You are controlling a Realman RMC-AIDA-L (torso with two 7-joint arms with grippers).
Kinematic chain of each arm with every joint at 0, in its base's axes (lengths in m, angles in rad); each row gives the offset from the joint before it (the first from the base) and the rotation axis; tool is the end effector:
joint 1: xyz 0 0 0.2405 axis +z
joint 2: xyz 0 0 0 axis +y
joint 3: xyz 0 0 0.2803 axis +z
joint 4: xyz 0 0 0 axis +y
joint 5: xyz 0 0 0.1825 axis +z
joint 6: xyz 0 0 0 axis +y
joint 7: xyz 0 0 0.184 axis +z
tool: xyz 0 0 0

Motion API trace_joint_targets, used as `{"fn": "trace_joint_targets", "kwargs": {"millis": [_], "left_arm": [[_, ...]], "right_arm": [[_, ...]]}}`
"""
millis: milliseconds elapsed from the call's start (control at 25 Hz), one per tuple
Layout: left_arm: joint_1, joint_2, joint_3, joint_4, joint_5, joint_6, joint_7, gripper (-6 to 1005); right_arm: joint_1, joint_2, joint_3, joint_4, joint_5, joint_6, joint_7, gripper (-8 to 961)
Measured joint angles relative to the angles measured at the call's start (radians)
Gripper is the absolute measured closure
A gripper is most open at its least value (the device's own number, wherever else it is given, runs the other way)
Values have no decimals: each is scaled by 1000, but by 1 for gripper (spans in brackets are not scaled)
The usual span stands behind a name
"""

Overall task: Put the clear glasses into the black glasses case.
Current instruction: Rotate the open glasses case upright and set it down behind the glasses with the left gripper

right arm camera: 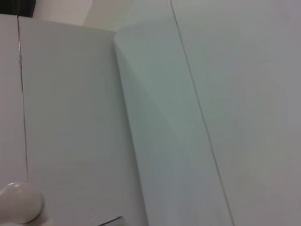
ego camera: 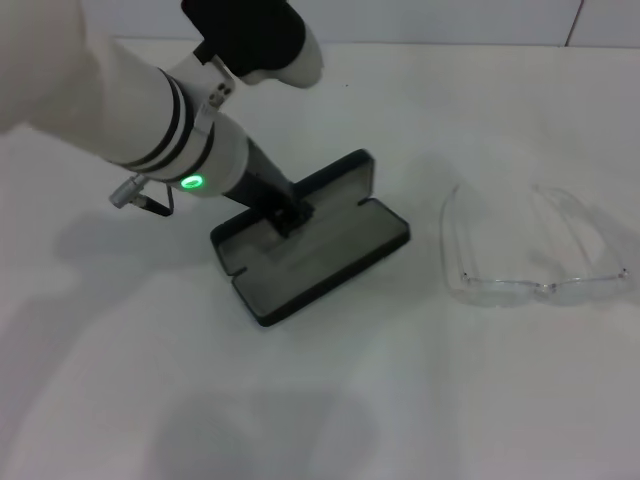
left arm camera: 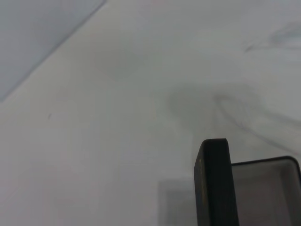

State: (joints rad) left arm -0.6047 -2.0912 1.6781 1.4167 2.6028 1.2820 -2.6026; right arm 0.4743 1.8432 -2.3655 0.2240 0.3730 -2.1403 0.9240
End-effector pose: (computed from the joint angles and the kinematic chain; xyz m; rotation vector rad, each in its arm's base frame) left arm -0.1741 0.3610 -0.0887 -2.6221 -0.5131 0.3879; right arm 0.2683 0.2793 0.0887 -2.1676 0.3348 1.4391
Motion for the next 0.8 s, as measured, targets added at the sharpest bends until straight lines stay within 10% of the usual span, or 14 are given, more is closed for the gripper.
{"fn": "trace_joint_targets", "kwargs": {"millis": [320, 800], "left_arm": [[192, 0, 158, 249, 2, -98, 235, 787], [176, -2, 355, 200, 77, -219, 306, 766]], "right_arm": [[-97, 19, 0, -40, 237, -12, -1, 80], [-107, 28, -9, -44, 272, -12, -1, 81]]}}
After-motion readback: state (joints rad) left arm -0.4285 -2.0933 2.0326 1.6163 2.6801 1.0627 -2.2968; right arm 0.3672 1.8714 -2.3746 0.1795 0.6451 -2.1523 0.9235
